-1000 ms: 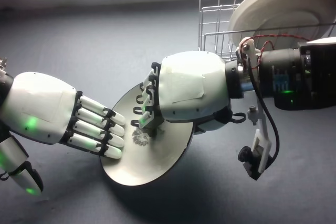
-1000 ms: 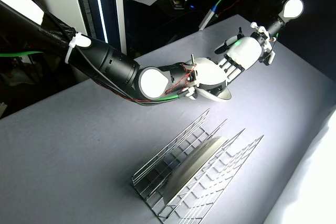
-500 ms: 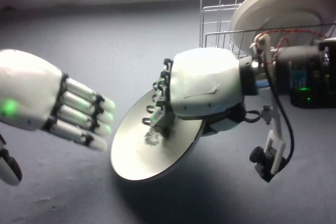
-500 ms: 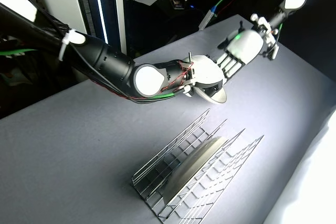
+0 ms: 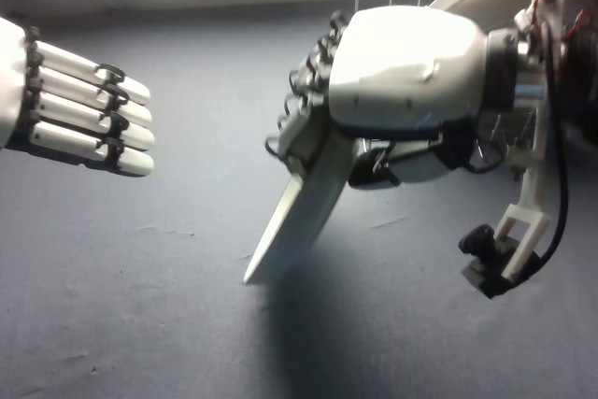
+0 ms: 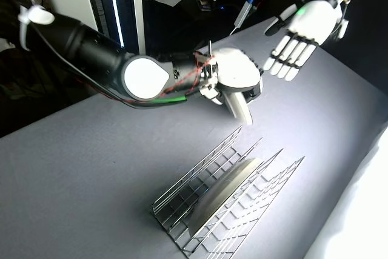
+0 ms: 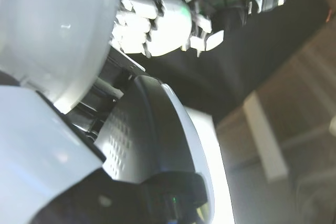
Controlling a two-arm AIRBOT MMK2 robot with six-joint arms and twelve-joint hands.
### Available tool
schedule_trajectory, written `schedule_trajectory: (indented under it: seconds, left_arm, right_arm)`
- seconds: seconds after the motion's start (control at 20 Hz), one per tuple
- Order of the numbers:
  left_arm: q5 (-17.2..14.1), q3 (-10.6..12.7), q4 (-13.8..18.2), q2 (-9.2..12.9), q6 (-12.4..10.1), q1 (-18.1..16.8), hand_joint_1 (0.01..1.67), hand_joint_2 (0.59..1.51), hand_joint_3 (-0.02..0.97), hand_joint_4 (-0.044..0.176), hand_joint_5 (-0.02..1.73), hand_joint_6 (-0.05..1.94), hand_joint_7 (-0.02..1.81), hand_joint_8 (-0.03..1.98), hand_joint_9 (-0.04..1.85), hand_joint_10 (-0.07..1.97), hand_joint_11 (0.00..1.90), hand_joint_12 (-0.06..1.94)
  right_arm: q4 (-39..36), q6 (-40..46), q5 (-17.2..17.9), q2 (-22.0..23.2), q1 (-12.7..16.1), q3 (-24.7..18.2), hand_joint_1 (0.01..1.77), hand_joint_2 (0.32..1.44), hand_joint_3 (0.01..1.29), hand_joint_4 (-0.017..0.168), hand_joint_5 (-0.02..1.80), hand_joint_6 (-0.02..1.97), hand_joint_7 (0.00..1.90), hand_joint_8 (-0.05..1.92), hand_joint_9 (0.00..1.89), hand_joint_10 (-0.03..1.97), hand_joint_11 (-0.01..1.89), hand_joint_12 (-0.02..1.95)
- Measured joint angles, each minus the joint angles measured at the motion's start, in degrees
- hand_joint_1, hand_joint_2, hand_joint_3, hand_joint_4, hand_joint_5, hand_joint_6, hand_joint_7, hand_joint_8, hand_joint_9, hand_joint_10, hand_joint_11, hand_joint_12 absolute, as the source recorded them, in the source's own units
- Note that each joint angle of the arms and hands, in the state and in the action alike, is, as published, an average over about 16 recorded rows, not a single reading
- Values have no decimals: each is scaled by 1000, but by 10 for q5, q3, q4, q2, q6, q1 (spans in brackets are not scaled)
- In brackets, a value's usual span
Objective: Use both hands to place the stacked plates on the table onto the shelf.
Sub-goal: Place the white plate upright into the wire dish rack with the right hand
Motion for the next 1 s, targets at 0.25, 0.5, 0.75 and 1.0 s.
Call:
schedule_trajectory:
  seconds: [0.25, 0.5, 0.75, 1.0]
  left_arm:
    - [4, -3, 9, 25, -34, -28, 18, 1111, 18, -2, 17, 8, 28, 17, 19, 9, 20, 3]
    - [6, 2, 10, 38, -44, -37, 16, 1110, 18, -2, 20, 8, 29, 17, 19, 9, 21, 3]
    - [8, 12, 14, 45, -44, -38, 16, 1110, 19, -2, 22, 8, 26, 17, 19, 8, 22, 3]
    - [8, 23, 22, 49, -43, -38, 16, 1111, 18, -2, 23, 8, 31, 17, 18, 9, 22, 3]
  right_arm:
    - [113, 5, -15, 34, 28, -43, 1466, 934, 13, 0, 985, 875, 1102, 655, 1022, 917, 823, 1530]
    - [228, 10, -50, 57, 59, -73, 1472, 936, 13, -1, 988, 885, 1102, 651, 1015, 935, 826, 1493]
    - [320, 15, -114, 77, 90, -92, 1474, 939, 13, -2, 982, 874, 1104, 652, 1027, 941, 820, 1444]
    - [376, 18, -191, 94, 122, -100, 1475, 944, 13, -3, 991, 852, 1110, 632, 1033, 925, 822, 1385]
